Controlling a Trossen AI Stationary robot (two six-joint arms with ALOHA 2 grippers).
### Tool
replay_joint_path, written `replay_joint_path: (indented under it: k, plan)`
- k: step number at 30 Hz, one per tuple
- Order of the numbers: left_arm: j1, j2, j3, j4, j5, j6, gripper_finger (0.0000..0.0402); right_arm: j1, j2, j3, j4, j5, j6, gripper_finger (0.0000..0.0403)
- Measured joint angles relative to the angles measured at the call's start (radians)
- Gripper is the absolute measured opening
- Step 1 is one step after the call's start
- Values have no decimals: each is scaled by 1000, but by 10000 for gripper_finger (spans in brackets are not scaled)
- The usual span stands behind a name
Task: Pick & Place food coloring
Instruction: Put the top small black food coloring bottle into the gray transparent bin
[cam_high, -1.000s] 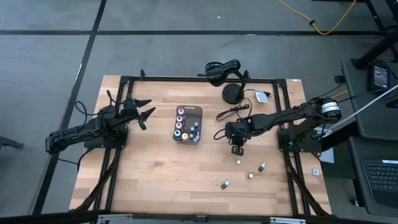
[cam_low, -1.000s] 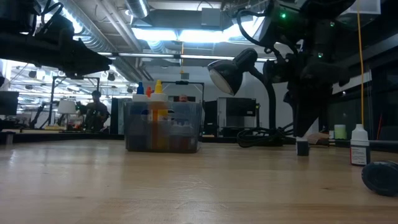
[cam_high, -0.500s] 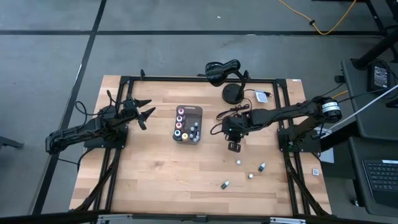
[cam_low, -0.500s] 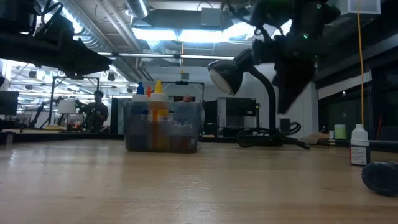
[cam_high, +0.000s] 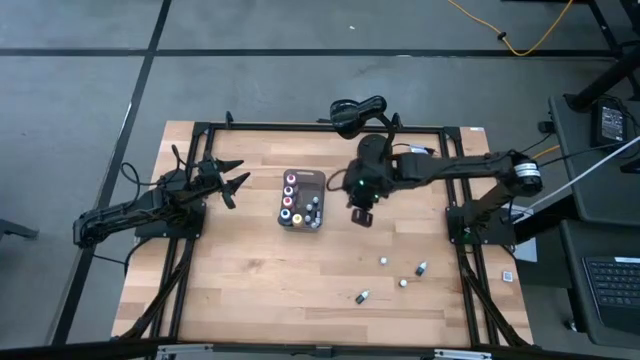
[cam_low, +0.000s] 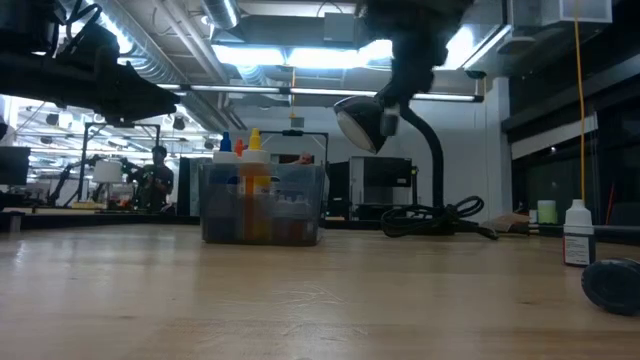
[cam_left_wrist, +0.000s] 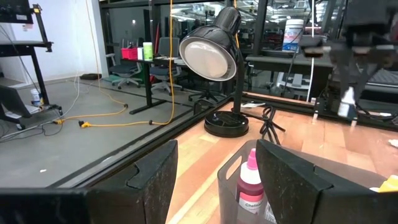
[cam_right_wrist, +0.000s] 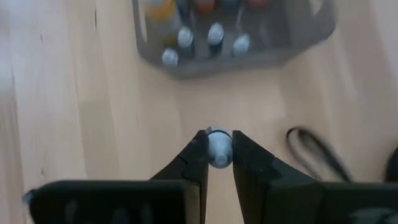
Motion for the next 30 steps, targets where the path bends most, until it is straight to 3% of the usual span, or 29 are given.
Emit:
replay_joint_path:
  k: [16, 30]
  plan:
    - [0, 0, 0, 0, 0, 0, 212, -120, 309, 376, -35, -52, -195, 56]
    - [0, 0, 0, 0, 0, 0, 212, -154, 500, 426, -36, -71, -324, 55]
